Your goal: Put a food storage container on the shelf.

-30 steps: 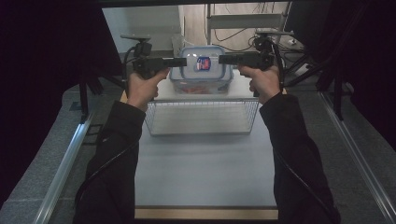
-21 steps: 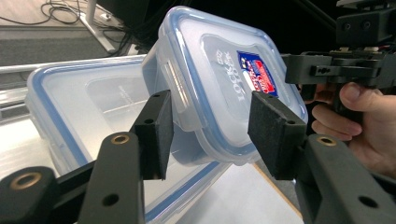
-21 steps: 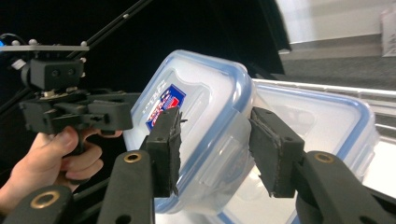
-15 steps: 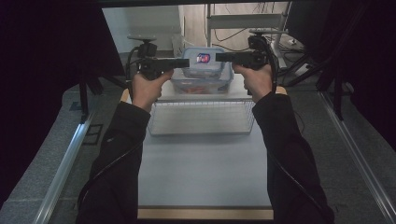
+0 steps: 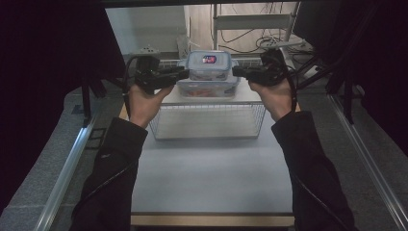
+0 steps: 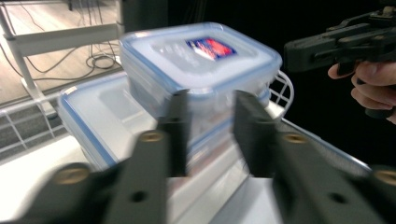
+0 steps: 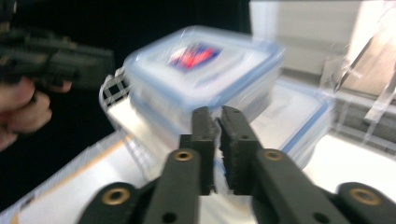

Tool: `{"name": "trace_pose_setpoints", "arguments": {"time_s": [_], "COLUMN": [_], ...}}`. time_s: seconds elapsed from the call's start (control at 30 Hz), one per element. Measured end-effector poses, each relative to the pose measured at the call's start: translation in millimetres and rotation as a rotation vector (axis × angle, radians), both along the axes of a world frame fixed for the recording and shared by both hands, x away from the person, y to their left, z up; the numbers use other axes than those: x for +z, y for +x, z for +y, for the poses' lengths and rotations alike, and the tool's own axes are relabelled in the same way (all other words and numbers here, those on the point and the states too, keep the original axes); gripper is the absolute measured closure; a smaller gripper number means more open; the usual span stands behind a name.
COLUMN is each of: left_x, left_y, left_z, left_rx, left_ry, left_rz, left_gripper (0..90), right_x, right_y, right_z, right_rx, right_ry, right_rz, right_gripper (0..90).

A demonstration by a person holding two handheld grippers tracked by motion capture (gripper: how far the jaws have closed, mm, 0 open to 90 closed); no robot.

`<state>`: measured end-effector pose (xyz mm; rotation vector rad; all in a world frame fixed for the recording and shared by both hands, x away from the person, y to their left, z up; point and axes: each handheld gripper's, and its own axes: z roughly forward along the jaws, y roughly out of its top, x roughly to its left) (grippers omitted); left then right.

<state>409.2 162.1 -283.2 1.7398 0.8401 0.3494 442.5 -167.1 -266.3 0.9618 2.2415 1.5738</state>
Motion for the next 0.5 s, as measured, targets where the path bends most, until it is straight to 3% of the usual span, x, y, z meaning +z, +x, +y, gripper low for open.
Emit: {"name": "trace_pose_setpoints", "arguments": {"time_s": [0.07,0.23,0.5], "left_x": [-4.4,-9.9,-13.4], "left_y": [1.5,5.8,13.0], "left_z": [-3.2,-11.0,-13.5], "left_rx": [-0.014,-0.019,0.008], "left_ry": [0.004,0.019,0.008], "left_rz": [0.015,0.021,0.038], "left_gripper": [80.6,82.6,78.4], "right_x": [-8.2,-19.0,-20.0], "right_y": [-1.4,0.3,9.4], "right_z": [6.5,21.9,25.1], "right_rx": [0.023,0.044,0.012], "right_ry": [-0.036,-0.078,-0.062], "right_rz": [0.006,0.005,0.016], "right_gripper": [88.5,88.8,87.6]}}
